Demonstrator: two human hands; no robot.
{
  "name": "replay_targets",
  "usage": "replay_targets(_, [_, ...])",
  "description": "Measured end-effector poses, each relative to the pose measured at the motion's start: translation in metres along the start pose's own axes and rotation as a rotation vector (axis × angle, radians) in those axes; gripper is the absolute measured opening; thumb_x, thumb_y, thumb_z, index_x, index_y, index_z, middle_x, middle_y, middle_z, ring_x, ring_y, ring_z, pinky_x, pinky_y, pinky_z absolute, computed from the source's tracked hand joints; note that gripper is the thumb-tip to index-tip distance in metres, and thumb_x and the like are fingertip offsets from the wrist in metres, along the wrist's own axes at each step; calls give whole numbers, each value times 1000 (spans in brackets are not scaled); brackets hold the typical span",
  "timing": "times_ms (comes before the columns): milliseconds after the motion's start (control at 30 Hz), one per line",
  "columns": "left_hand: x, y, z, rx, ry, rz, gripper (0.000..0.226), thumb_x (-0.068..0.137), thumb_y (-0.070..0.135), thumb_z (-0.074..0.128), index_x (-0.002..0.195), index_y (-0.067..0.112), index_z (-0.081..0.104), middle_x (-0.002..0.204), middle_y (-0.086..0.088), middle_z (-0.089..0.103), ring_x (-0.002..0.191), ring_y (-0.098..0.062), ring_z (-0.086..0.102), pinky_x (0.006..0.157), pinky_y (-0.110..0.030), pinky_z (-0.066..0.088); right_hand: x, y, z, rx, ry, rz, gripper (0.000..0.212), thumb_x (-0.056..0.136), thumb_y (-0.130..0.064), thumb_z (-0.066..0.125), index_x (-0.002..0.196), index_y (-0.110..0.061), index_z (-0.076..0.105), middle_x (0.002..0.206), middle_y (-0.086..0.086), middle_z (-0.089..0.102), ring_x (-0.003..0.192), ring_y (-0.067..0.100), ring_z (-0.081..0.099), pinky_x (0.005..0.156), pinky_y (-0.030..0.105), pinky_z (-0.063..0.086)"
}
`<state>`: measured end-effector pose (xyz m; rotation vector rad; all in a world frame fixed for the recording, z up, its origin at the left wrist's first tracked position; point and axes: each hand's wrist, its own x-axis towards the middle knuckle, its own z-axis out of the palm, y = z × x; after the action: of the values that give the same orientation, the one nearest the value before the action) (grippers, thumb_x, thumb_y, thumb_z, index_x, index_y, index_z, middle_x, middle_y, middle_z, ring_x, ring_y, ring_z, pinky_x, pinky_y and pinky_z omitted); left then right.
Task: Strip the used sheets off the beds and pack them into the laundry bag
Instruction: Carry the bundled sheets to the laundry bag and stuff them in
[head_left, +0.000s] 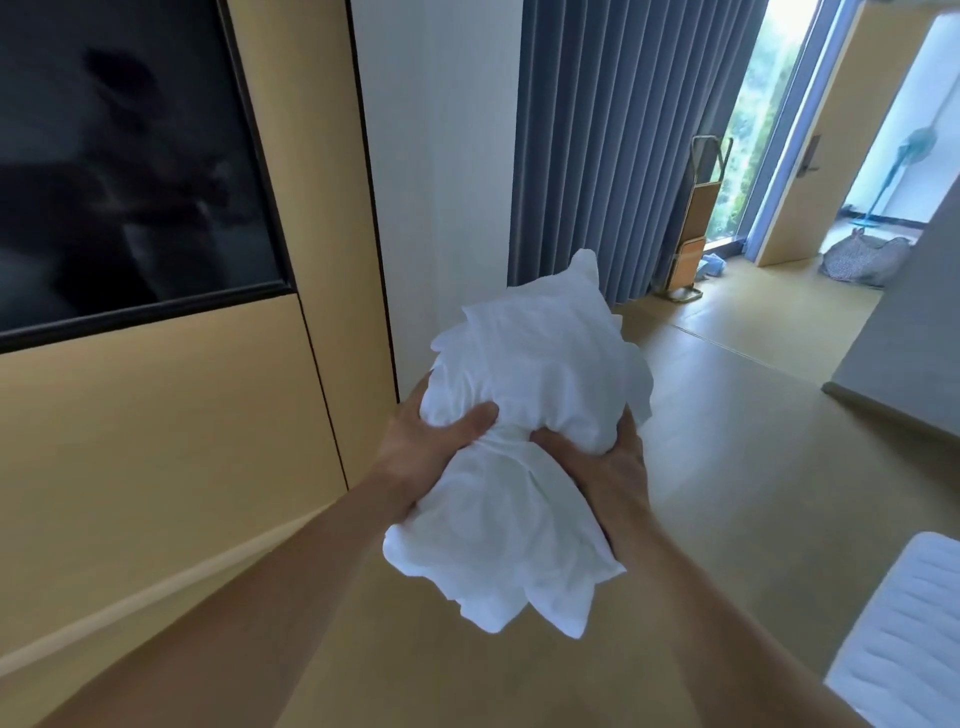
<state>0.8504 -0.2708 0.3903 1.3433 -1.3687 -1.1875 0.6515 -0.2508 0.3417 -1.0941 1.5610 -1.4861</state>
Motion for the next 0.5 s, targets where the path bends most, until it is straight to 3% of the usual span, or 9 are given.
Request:
replay_targets(100, [60, 3, 22, -1, -44, 9, 89, 55, 68, 84, 134, 36, 56, 115, 10, 71, 100, -13, 70, 86, -33, 56, 53, 6, -4, -12, 30, 24, 119, 36, -78, 86, 139, -63, 29, 142, -9, 49, 126, 25, 55, 101, 54, 49])
replay_targets(200, [125, 7, 45, -10, -88, 61, 84, 61, 62, 83, 137, 43, 50, 116, 17, 67, 101, -7, 66, 86, -30, 52, 113, 14, -4, -16, 91, 17, 121, 31, -82, 84, 138, -63, 32, 139, -8, 52, 122, 25, 58, 100, 53, 51])
replay_targets(367, [243, 8, 76, -32, -161, 119, 72, 69, 56, 84, 134, 41, 55, 115, 20, 67, 101, -2, 64, 87, -25, 51, 219, 21, 7, -63, 197, 5, 128, 30, -84, 81, 143, -53, 32, 140, -6, 51, 124, 26, 57, 103, 51, 49])
replay_targets(433, [287, 11, 88, -23, -184, 117, 61, 71, 55, 83, 125, 45, 57, 110, 23, 65, 97, 3, 61, 82, -19, 47, 256, 19, 8, -96, 237, 14, 128, 33, -84, 80, 145, -49, 31, 141, -5, 51, 125, 27, 56, 104, 51, 49])
replay_targets(500, [328, 19, 102, -11, -220, 121, 43, 71, 53, 82, 105, 54, 56, 98, 28, 62, 90, 9, 58, 73, -14, 43, 291, 16, 7, -108, 268, 15, 128, 32, -84, 80, 145, -51, 31, 141, -5, 50, 125, 26, 56, 104, 51, 48])
